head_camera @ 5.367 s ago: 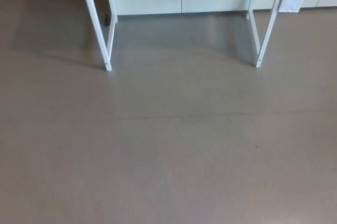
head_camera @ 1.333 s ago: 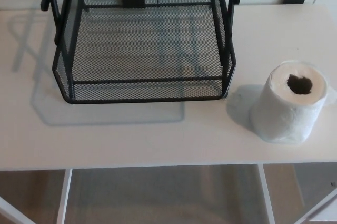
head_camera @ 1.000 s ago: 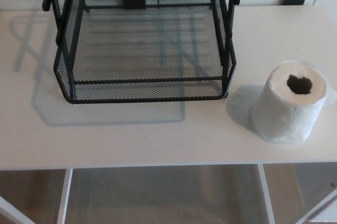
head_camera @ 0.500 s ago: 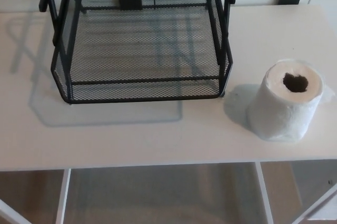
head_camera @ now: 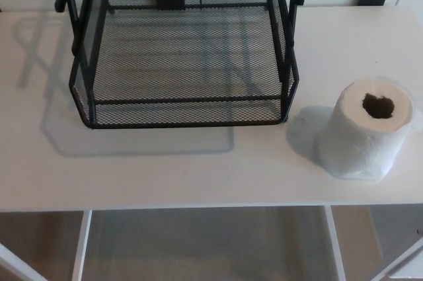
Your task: The robot walks towards a desk on which a file tray is kept in the middle and a toilet paper roll is kept on its right. The robot uses its right hand to hook on finger in the gap of the roll and grabs it, lifts it and places it on the tray.
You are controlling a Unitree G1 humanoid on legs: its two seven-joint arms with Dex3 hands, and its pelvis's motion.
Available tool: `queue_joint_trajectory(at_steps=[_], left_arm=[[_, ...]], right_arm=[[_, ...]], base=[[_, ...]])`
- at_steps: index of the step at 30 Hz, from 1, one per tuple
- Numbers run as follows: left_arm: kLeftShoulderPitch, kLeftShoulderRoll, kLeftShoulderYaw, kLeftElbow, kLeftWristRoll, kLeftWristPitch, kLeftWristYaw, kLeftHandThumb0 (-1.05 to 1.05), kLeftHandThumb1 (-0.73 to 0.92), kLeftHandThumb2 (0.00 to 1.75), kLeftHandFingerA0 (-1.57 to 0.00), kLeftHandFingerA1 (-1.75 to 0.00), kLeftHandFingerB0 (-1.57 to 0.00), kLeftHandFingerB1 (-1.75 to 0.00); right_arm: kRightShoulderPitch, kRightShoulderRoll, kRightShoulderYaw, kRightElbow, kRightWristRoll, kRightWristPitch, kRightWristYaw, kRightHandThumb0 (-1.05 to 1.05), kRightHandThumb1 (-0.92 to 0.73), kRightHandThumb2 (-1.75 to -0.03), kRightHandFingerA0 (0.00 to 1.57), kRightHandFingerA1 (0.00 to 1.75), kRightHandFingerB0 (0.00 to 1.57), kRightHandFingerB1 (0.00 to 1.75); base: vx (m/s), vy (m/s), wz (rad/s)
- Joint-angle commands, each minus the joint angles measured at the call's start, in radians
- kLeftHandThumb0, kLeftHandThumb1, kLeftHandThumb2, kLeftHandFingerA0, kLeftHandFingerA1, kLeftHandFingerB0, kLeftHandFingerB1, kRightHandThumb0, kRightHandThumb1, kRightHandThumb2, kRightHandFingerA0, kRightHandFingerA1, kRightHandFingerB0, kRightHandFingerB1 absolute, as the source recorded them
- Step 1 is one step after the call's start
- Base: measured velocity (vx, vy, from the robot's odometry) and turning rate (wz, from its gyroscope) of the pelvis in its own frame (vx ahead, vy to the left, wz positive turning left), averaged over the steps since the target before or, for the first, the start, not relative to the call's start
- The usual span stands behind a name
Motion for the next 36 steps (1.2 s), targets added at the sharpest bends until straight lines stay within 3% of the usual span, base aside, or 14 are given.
queue_joint_trajectory(at_steps=[1,5,6,10,15,16,19,24,25,29,30,31,32,36], left_arm=[[-0.015,0.029,0.043,0.072,-0.039,-0.123,-0.006,-0.6,0.82,0.65,-0.44,-0.55,-0.24,-0.43],[0.012,0.03,0.051,0.046,-0.04,-0.128,-0.008,-0.63,0.81,0.65,-0.42,-0.56,-0.24,-0.42],[0.012,0.028,0.055,0.044,-0.042,-0.125,-0.009,-0.62,0.8,0.65,-0.44,-0.56,-0.25,-0.42],[0.002,0.031,0.035,0.062,-0.009,-0.13,0.007,-0.6,0.83,0.64,-0.49,-0.54,-0.3,-0.42],[-0.011,0.035,0.024,0.081,0.0,-0.133,0.016,-0.59,0.83,0.64,-0.52,-0.54,-0.31,-0.41],[-0.008,0.036,0.026,0.08,-0.004,-0.136,0.007,-0.63,0.79,0.65,-0.48,-0.56,-0.29,-0.42],[-0.008,0.036,0.034,0.091,-0.014,-0.139,0.006,-0.62,0.8,0.64,-0.45,-0.56,-0.28,-0.42],[-0.016,0.034,0.046,0.112,-0.026,-0.135,0.012,-0.61,0.78,0.64,-0.48,-0.54,-0.29,-0.41],[-0.02,0.033,0.05,0.12,-0.027,-0.136,0.011,-0.6,0.78,0.64,-0.49,-0.56,-0.27,-0.41],[-0.016,0.037,0.052,0.13,-0.023,-0.161,-0.007,-0.64,0.78,0.64,-0.46,-0.56,-0.28,-0.42],[-0.021,0.036,0.055,0.128,-0.027,-0.148,-0.002,-0.63,0.77,0.64,-0.48,-0.57,-0.28,-0.43],[-0.016,0.038,0.052,0.12,-0.025,-0.148,-0.006,-0.63,0.78,0.64,-0.45,-0.56,-0.28,-0.43],[-0.015,0.039,0.046,0.115,-0.019,-0.145,-0.004,-0.64,0.78,0.64,-0.43,-0.55,-0.28,-0.43],[-0.009,0.035,0.038,0.116,-0.011,-0.16,-0.002,-0.62,0.8,0.65,-0.44,-0.56,-0.29,-0.43]], right_arm=[[-0.074,-0.108,0.076,-0.287,0.052,0.207,0.128,-0.59,-0.46,-0.8,0.1,0.49,0.0,0.06],[-0.103,-0.156,0.193,-0.302,-0.007,0.227,0.225,-0.54,-0.42,-0.8,0.16,0.53,0.0,0.2],[-0.103,-0.167,0.212,-0.308,-0.019,0.241,0.234,-0.5,-0.59,-0.57,0.23,0.43,0.03,0.24],[-0.086,-0.226,0.304,-0.366,-0.069,0.32,0.27,-0.46,-0.56,-0.59,0.25,0.38,0.1,0.23],[-0.075,-0.258,0.391,-0.396,-0.118,0.303,0.297,-0.45,-0.55,-0.59,0.23,0.4,0.08,0.2],[-0.077,-0.263,0.416,-0.409,-0.13,0.305,0.304,-0.31,-0.45,-0.96,0.02,0.5,0.0,0.5],[-0.105,-0.265,0.496,-0.39,-0.204,0.251,0.297,-0.32,-0.42,-0.95,0.03,0.5,0.0,0.5],[-0.149,-0.267,0.538,-0.386,-0.237,0.26,0.308,-0.33,-0.42,-0.95,0.02,0.5,0.0,0.5],[-0.156,-0.267,0.544,-0.389,-0.245,0.266,0.312,-0.52,-0.54,-0.59,0.16,0.39,0.09,0.21],[-0.18,-0.263,0.572,-0.396,-0.285,0.27,0.324,-0.53,-0.54,-0.6,0.15,0.4,0.07,0.2],[-0.185,-0.261,0.575,-0.399,-0.291,0.271,0.325,-0.58,-0.43,-0.75,0.09,0.46,0.05,0.28],[-0.187,-0.26,0.577,-0.407,-0.294,0.277,0.33,-0.58,-0.43,-0.76,0.09,0.46,0.05,0.27],[-0.192,-0.259,0.581,-0.411,-0.299,0.278,0.334,-0.53,-0.54,-0.6,0.15,0.41,0.06,0.2],[-0.201,-0.241,0.583,-0.419,-0.306,0.281,0.335,-0.51,-0.53,-0.59,0.17,0.41,0.07,0.21]], base=[[0.0,0.0,0.0],[0.0,0.0,0.0],[0.0,0.0,0.0],[0.0,0.0,0.0],[0.0,0.0,0.0],[0.0,0.0,0.0],[0.0,0.0,0.0],[0.0,0.0,0.0],[0.0,0.0,0.0],[0.0,0.0,0.0],[0.0,0.0,0.0],[0.0,0.0,0.0],[0.0,0.0,0.0],[0.0,0.0,0.0]])
